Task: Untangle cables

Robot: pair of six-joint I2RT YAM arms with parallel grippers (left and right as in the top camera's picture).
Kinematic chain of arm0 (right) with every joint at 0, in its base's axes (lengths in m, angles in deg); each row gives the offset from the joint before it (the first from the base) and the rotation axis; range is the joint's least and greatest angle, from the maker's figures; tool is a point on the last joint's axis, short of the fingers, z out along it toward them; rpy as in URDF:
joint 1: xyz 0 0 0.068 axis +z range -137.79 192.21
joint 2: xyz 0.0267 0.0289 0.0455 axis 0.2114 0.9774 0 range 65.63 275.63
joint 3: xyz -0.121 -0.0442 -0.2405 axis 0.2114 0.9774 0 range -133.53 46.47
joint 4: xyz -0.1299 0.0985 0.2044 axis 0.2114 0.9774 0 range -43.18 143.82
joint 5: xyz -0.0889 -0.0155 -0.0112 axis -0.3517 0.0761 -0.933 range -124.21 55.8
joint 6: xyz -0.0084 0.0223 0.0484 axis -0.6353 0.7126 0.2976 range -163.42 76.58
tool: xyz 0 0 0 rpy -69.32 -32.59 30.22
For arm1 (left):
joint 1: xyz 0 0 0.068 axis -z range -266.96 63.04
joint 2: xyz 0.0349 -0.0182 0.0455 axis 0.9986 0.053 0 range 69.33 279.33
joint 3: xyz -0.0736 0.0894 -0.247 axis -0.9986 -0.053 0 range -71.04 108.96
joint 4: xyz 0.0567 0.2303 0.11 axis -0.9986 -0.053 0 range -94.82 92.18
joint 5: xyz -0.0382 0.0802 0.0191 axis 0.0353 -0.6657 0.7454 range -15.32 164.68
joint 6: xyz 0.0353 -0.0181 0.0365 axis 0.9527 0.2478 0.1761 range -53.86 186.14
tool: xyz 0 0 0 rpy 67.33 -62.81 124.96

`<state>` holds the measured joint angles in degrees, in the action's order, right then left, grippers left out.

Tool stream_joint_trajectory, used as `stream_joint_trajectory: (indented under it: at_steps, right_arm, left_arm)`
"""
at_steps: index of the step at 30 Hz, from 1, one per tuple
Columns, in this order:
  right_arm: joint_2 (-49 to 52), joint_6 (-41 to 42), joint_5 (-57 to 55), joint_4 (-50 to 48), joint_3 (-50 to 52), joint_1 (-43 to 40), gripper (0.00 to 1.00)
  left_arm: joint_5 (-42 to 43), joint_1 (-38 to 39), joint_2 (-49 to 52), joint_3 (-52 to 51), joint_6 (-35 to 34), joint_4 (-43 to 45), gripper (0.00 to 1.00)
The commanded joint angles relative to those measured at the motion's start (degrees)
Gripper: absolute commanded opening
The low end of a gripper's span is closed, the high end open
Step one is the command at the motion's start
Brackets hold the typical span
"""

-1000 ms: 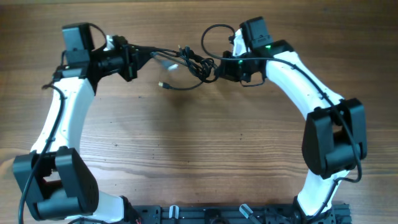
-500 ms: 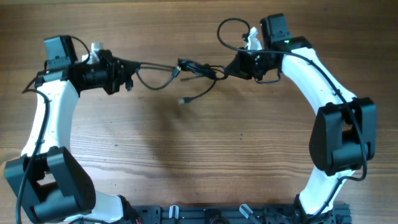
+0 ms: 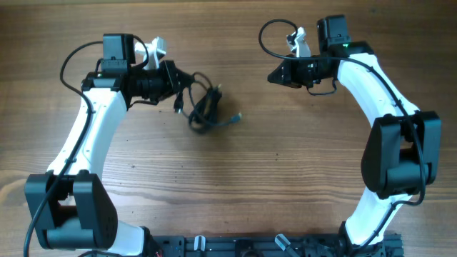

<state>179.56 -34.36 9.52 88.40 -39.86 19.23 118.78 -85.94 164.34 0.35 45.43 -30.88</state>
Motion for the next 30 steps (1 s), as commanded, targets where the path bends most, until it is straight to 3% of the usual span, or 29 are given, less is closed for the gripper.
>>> stream_joint_trajectory:
  at_steps: [1, 4, 10, 18, 19, 20, 21, 25, 27, 30]
  right_arm:
    - [1.0, -1.2, 1.4, 0.1, 0.5, -0.3, 0.09]
    - [0.7, -1.2, 1.9, 0.2, 0.5, -0.3, 0.1]
    - [-3.4, -1.4, 2.7, 1.1, 0.5, -0.3, 0.15]
    - [-5.4, -1.4, 0.7, 2.4, 0.5, -0.1, 0.21]
    - [-5.4, -1.4, 0.7, 2.4, 0.5, -0.1, 0.23]
    - [-5.4, -1.4, 0.7, 2.4, 0.5, -0.1, 0.25]
    - [-5.4, -1.4, 0.7, 2.4, 0.5, -0.1, 0.27]
    - [-5.4, -1.4, 0.3, 2.9, 0.5, -0.1, 0.33]
    - [-5.4, -1.4, -0.6, 3.1, 0.5, -0.1, 0.36]
    - [-5.4, -1.4, -0.6, 3.2, 0.5, -0.1, 0.38]
  left_arm:
    - [14.4, -0.2, -1.6, 0.8, -9.7, 9.9, 0.04]
    - [15.7, 0.6, -1.6, 0.8, -18.5, 12.2, 0.04]
    - [9.7, 3.1, 0.0, 0.8, -19.1, 2.8, 0.04]
    - [-0.5, 3.8, 7.3, 0.8, -8.8, 1.9, 0.04]
    - [-0.6, 3.8, 8.7, 0.8, -6.1, 1.7, 0.06]
    - [-1.7, 3.8, 9.8, 0.8, -3.8, 1.3, 0.15]
    - [-5.3, 3.8, 10.9, 0.8, -2.1, 0.7, 0.26]
    - [-19.2, 3.3, 11.8, 0.8, 4.8, -4.4, 0.5]
    - [-19.7, 2.3, 11.5, 0.9, 10.2, -6.1, 0.56]
    - [-19.0, 0.3, 10.3, 2.3, 13.7, -9.7, 0.57]
